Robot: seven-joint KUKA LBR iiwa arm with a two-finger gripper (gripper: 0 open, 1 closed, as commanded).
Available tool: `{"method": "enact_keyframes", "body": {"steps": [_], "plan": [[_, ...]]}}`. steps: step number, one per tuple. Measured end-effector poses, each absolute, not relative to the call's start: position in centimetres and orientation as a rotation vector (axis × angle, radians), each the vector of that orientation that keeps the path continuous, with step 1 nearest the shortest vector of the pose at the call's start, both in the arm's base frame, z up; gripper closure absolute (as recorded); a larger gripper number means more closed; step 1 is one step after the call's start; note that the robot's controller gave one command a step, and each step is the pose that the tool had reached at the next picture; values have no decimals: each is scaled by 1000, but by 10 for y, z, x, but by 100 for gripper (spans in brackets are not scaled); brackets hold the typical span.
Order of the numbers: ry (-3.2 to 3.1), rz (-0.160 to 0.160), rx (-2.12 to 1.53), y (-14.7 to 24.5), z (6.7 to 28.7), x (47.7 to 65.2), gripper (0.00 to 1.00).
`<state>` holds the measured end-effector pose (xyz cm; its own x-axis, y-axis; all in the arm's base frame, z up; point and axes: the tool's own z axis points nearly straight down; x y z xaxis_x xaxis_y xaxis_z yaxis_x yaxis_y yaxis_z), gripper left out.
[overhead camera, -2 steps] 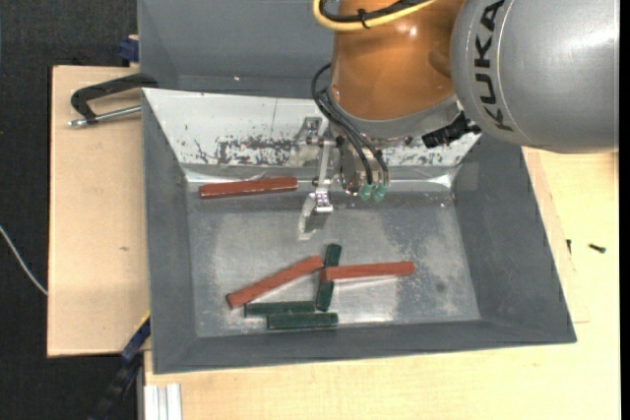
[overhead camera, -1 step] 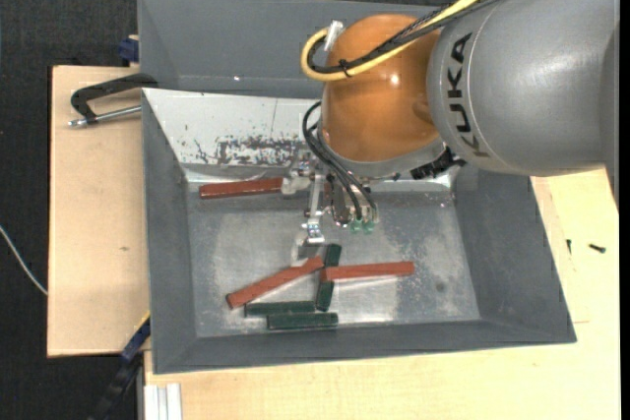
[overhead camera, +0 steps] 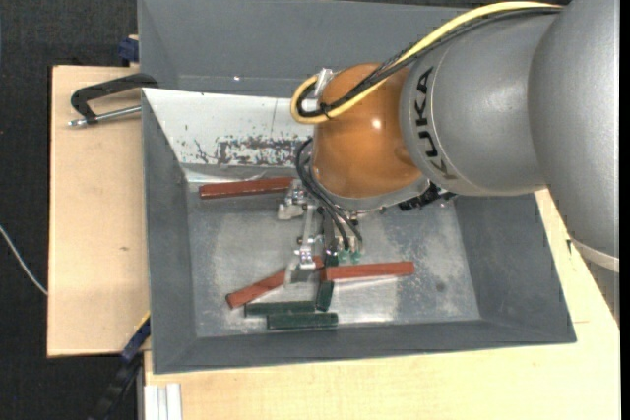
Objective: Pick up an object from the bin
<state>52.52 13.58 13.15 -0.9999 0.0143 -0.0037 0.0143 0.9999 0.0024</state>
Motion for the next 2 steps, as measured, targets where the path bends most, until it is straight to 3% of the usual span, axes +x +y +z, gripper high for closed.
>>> {"method": "enact_keyframes", "body": {"steps": [1, 2], "plan": [[3140, 3, -58, 141, 95, 516, 100], [3140, 3, -57, 141, 95, 516, 100]]}}
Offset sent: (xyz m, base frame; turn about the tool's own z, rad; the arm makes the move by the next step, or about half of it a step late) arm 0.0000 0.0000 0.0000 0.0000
